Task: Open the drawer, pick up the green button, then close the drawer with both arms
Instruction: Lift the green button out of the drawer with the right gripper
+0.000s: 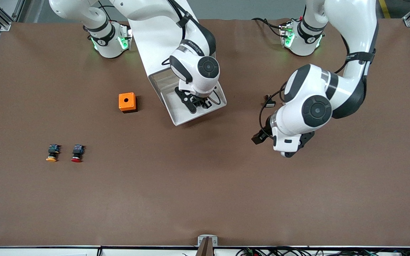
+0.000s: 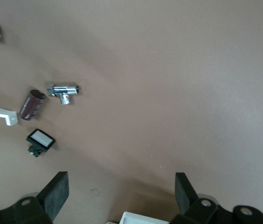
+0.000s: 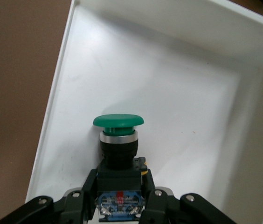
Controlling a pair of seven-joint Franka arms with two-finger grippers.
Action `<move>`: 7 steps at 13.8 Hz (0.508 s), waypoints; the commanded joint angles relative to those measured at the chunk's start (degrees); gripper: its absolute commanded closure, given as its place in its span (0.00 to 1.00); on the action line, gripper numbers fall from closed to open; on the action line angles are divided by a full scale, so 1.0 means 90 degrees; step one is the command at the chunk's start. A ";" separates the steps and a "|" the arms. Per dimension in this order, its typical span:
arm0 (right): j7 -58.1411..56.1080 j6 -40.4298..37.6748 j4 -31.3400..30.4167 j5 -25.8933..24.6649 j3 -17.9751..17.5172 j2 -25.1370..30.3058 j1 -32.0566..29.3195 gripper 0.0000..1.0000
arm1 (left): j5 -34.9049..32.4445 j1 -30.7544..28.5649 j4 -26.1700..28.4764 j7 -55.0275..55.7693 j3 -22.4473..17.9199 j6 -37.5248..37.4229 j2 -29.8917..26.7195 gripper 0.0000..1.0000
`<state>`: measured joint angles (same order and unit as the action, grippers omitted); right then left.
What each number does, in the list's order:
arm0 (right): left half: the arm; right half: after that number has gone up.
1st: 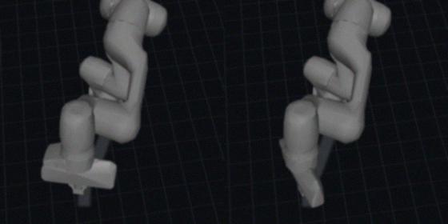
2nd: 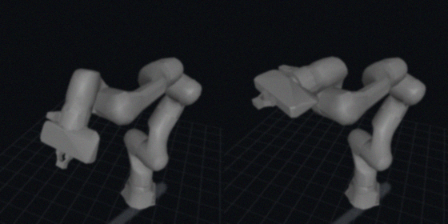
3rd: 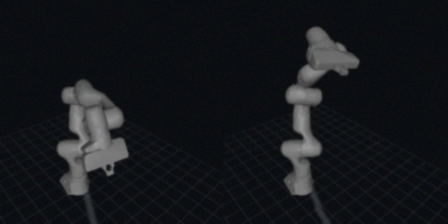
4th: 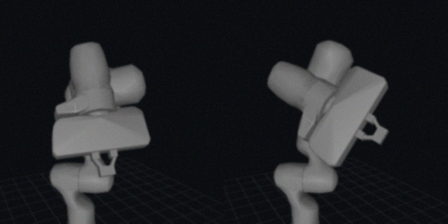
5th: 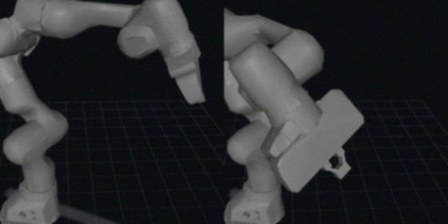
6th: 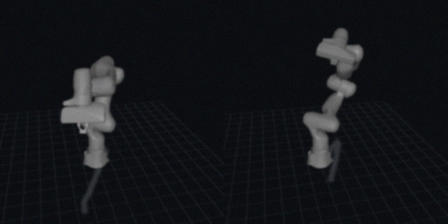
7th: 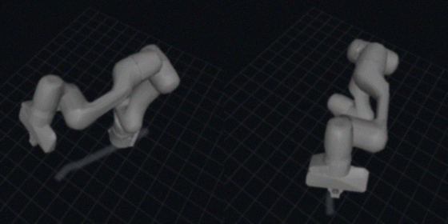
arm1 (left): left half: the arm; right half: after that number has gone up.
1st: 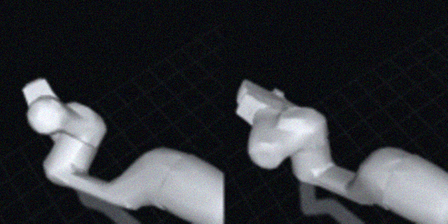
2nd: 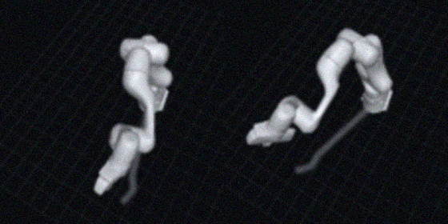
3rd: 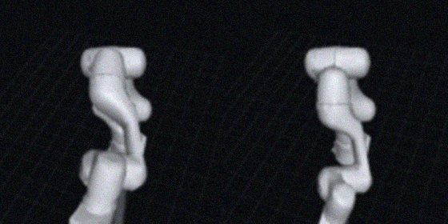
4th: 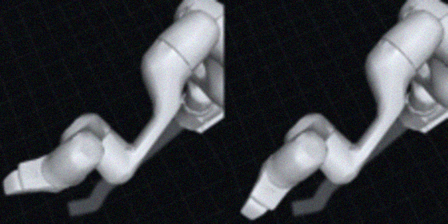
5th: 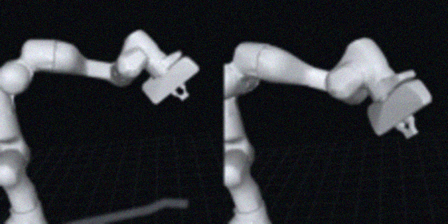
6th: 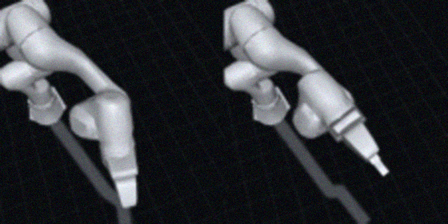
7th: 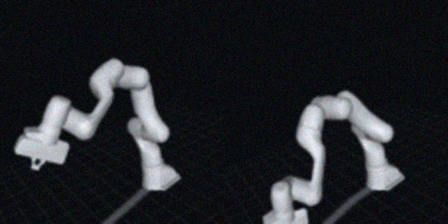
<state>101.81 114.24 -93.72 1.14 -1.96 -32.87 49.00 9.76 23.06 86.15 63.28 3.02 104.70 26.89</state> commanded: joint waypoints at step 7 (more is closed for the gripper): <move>-0.0081 -0.2317 0.1777 0.0040 0.0081 0.0058 -0.0550 0.71 | -0.0137 0.0513 0.1501 0.0684 0.0016 0.1793 -0.0254 0.00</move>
<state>101.82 101.46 -84.09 1.13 -0.76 -32.65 47.60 9.76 27.30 95.68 68.41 3.11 117.29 26.52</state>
